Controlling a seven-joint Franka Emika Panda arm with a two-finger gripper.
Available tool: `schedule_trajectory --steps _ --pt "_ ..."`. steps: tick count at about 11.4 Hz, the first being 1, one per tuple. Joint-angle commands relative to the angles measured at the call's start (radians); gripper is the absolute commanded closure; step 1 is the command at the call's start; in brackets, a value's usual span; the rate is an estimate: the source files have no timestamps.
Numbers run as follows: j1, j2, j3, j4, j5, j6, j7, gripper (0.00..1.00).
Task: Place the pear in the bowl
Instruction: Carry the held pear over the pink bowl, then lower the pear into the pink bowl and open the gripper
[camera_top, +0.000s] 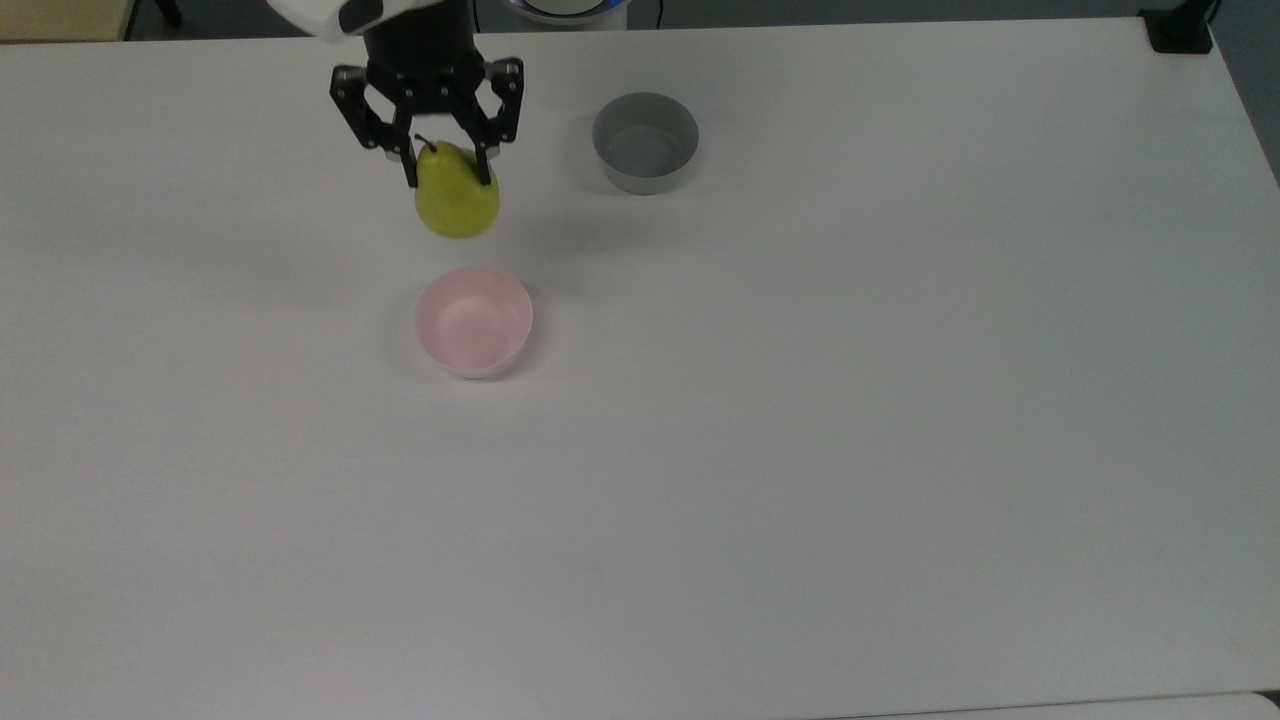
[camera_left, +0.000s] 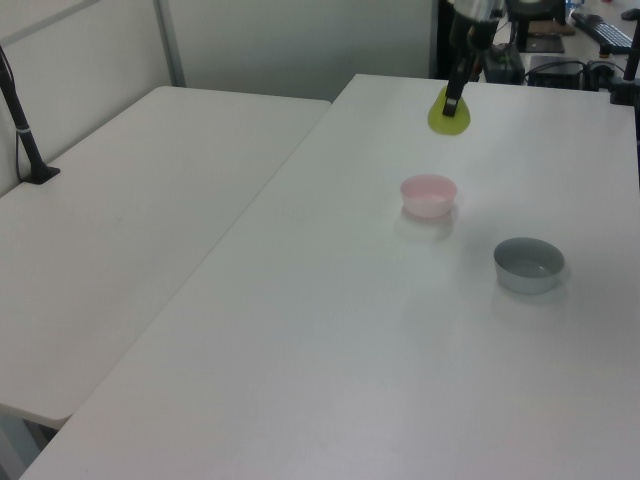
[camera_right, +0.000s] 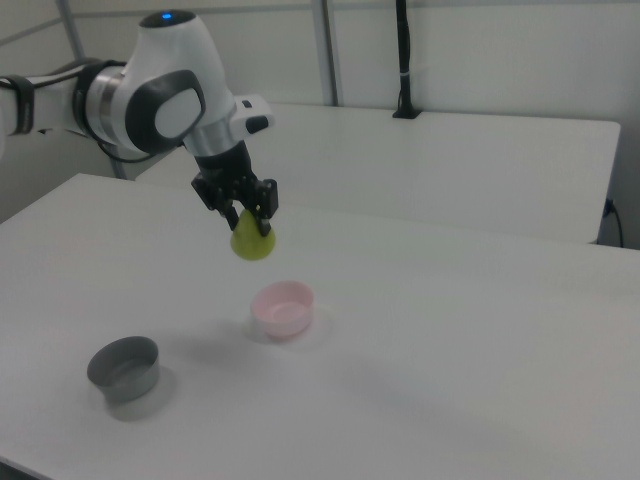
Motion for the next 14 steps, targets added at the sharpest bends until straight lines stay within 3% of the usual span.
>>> schedule_trajectory --steps 1,14 --pt "0.016 0.068 -0.021 -0.014 0.001 0.1 0.009 0.81" --pt "0.037 0.298 -0.02 -0.013 -0.044 0.26 0.019 0.81"
